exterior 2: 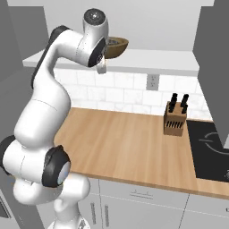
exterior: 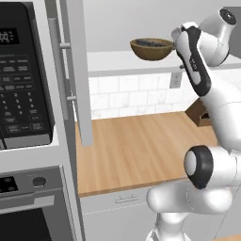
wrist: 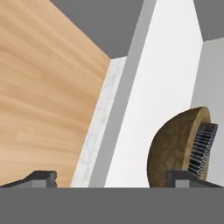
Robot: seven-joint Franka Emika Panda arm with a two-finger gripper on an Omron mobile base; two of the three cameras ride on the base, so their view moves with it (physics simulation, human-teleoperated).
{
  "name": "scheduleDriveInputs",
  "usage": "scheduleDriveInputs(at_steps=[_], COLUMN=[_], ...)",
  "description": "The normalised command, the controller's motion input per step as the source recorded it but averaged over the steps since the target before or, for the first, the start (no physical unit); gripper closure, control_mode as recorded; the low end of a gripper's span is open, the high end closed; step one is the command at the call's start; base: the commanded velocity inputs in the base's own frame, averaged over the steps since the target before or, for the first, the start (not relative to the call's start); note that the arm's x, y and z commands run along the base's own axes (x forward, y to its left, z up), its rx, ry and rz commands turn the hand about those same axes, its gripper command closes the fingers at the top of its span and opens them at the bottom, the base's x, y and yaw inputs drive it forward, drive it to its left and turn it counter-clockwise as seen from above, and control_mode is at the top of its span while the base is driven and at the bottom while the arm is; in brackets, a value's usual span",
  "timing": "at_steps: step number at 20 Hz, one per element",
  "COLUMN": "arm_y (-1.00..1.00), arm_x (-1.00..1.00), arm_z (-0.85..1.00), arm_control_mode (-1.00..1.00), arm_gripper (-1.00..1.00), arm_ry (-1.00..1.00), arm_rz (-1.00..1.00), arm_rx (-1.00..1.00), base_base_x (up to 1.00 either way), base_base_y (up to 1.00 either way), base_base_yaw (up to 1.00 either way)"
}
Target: Pick up the bowls on the counter and stack them on top of one another in the open cabinet. Place the smaller bowl on top of the larger bowl.
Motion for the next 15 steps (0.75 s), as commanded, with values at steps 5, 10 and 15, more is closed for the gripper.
scheduleDriveInputs(at_steps=[5,10,15], arm_y=[-0.27,-0.41,-0.7], arm_x=[-1.0,-0.77,-0.4], arm_z=[-0.79,-0.38,-0.17], arm_control_mode=[-1.0,-1.0,-1.0], arm_gripper=[-1.0,-1.0,-1.0], arm_ry=[-0.04,0.0,0.0], arm_rz=[0.0,-0.01,0.0], arm_rx=[-0.01,0.0,0.0], base_base_x=[0.0,0.0,0.0], base_base_y=[0.0,0.0,0.0], base_base_yaw=[0.0,0.0,0.0])
